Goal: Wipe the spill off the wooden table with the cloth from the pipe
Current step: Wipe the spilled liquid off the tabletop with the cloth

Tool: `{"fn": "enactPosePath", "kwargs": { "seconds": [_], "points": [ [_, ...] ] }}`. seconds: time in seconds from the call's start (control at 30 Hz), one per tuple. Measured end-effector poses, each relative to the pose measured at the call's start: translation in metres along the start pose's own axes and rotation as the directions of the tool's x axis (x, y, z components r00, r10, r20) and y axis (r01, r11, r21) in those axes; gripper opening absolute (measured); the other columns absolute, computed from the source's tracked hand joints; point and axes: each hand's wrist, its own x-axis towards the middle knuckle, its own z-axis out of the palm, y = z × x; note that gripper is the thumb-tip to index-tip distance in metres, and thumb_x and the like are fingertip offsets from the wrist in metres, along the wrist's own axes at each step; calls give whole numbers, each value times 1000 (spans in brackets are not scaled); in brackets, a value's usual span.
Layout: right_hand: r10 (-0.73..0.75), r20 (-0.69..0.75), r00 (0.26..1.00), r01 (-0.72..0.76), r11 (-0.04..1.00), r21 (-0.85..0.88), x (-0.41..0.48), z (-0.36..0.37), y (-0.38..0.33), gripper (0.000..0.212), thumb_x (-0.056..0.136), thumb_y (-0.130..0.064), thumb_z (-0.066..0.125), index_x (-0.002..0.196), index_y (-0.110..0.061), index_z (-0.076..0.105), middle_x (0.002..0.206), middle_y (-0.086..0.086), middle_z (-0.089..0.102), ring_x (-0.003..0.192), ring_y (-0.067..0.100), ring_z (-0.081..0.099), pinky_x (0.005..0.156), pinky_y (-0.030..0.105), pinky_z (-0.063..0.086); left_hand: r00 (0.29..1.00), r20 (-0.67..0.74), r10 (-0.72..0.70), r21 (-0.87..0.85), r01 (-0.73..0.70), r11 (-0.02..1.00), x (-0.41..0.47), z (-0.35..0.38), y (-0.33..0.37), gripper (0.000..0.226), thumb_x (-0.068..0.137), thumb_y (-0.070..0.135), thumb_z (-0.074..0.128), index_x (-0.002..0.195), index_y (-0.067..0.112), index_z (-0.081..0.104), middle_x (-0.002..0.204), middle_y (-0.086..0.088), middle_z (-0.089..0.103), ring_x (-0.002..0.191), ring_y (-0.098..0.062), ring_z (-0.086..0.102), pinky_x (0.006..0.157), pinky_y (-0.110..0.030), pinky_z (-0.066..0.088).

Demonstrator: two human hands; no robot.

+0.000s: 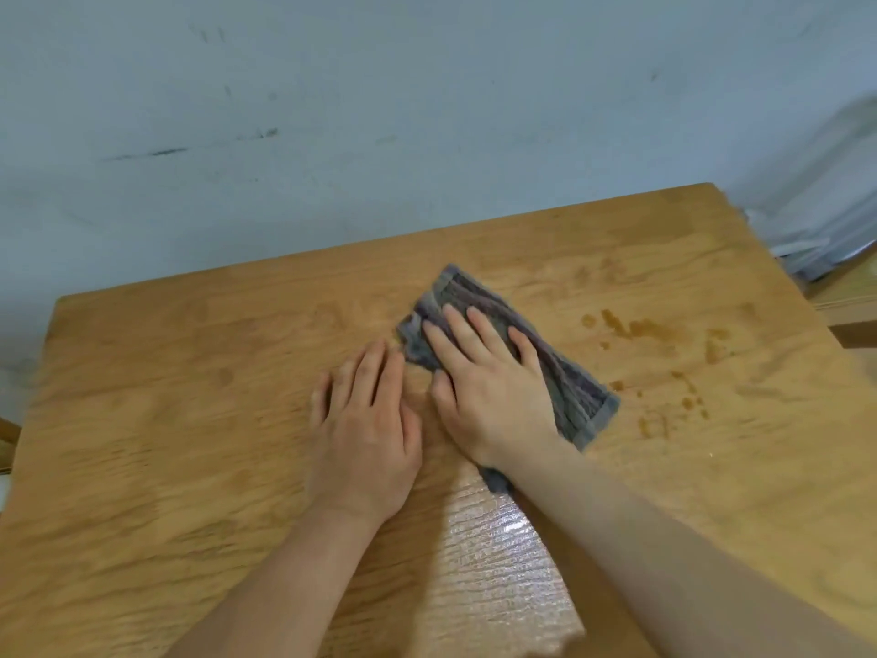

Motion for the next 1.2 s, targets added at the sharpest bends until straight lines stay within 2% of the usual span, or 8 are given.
{"fn": "enactPosePath", "kwargs": {
  "seconds": [0.17, 0.47, 0.67, 0.8, 0.9, 1.07, 1.13, 1.2],
  "points": [
    [211, 8, 977, -211, 977, 12, 81, -1, 3, 55, 101, -39, 24, 155, -28, 20, 164, -4, 12, 150, 16, 5, 119, 49, 6, 1000, 8, 9, -5, -9, 1000, -2, 2, 1, 54, 93, 32, 28, 144, 17, 38, 150, -3, 39, 139, -21, 32, 115, -47, 23],
    [20, 43, 999, -18, 998, -53, -170, 4, -13, 52, 98, -42, 39, 149, -30, 40, 159, -5, 29, 147, 15, 23, 114, 48, 26, 999, 37, 14, -10, -14, 1000, -1, 0, 2, 57, 88, 32, 25, 142, 16, 38, 150, -4, 37, 138, -25, 29, 113, -50, 23],
    [487, -95, 868, -492, 870, -39, -133, 2, 3, 55, 102, -50, 23, 154, -31, 25, 162, -6, 15, 150, 14, 8, 119, 48, 12, 1000, 15, 25, -35, -24, 999, 0, 0, 1, 56, 90, 31, 29, 143, 15, 36, 152, -6, 34, 140, -24, 25, 115, -49, 19],
    [273, -46, 961, -274, 961, -21, -147, 20, -56, 53, 102, -47, 29, 152, -29, 32, 162, -5, 22, 150, 16, 13, 117, 50, 17, 1000, -17, 18, -39, -19, 999, -3, -1, 2, 60, 85, 33, 26, 139, 13, 43, 148, -8, 40, 136, -28, 31, 110, -50, 23],
    [86, 10, 996, -86, 996, -18, -160, 8, -21, 51, 100, -45, 36, 149, -32, 37, 160, -6, 28, 149, 13, 17, 117, 46, 20, 1000, -8, 23, -41, -23, 999, -2, 0, 2, 58, 85, 33, 29, 138, 13, 43, 148, -8, 40, 136, -29, 31, 109, -51, 24],
    [557, -79, 827, -560, 829, -12, -156, -21, 72, 57, 99, -48, 22, 153, -32, 26, 162, -8, 17, 150, 12, 9, 119, 48, 14, 1000, -5, 15, -41, -15, 999, -1, 2, 1, 51, 91, 27, 38, 141, 14, 40, 151, -8, 36, 139, -29, 27, 112, -52, 19],
    [619, -111, 778, -624, 782, -10, -147, -14, 58, 58, 98, -48, 21, 154, -30, 25, 163, -5, 16, 150, 15, 9, 120, 48, 11, 1000, -14, 20, -46, -21, 999, -1, 3, 1, 51, 91, 27, 39, 139, 13, 41, 150, -9, 37, 138, -30, 28, 111, -52, 19],
    [536, -134, 833, -540, 842, 11, -143, -3, 17, 57, 99, -46, 25, 152, -27, 32, 161, -2, 23, 149, 19, 16, 118, 51, 17, 999, -34, 22, -61, -24, 998, -2, 4, 1, 51, 89, 28, 37, 138, 12, 43, 148, -10, 40, 136, -31, 31, 110, -53, 21]
  ]
}}
